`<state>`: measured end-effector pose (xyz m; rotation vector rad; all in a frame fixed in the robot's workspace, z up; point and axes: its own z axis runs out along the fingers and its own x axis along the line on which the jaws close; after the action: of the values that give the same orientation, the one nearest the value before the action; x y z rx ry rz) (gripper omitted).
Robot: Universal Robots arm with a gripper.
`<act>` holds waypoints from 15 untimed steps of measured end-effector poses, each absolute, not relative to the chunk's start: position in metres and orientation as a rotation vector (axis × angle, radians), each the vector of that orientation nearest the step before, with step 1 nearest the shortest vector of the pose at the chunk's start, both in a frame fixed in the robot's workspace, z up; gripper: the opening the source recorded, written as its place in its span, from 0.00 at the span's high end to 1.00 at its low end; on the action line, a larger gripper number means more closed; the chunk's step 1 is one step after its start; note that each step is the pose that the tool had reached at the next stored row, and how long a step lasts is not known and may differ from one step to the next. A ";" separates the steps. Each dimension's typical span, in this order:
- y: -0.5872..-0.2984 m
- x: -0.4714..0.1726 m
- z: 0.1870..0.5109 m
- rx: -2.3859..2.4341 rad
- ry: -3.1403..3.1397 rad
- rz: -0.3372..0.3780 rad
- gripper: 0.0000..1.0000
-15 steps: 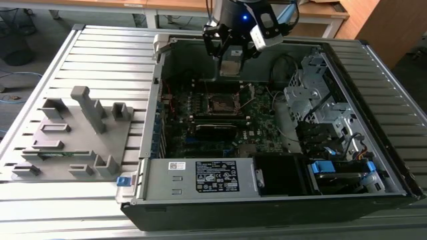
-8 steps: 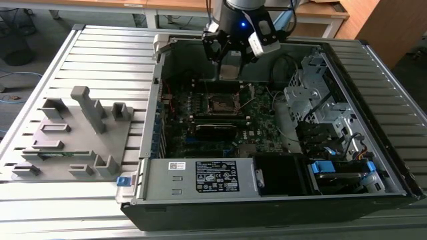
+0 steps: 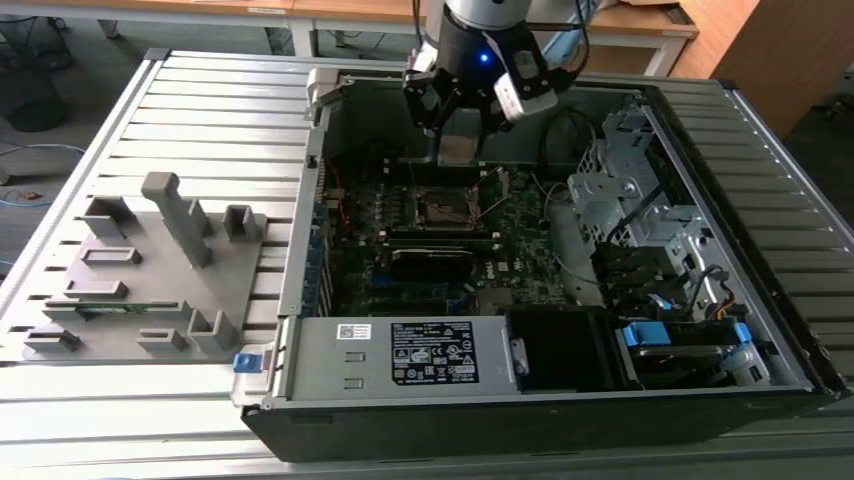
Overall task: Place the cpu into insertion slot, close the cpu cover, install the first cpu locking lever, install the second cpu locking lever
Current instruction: 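Place the cpu into insertion slot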
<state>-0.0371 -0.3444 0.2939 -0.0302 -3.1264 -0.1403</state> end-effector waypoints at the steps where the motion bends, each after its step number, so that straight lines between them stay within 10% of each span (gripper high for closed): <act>1: -0.344 -0.037 0.292 -0.030 -3.127 -0.140 0.46; 15: -0.344 -0.037 0.287 -0.030 -3.128 -0.141 0.46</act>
<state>-0.0375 -0.3444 0.2867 -0.0301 -3.1284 -0.1408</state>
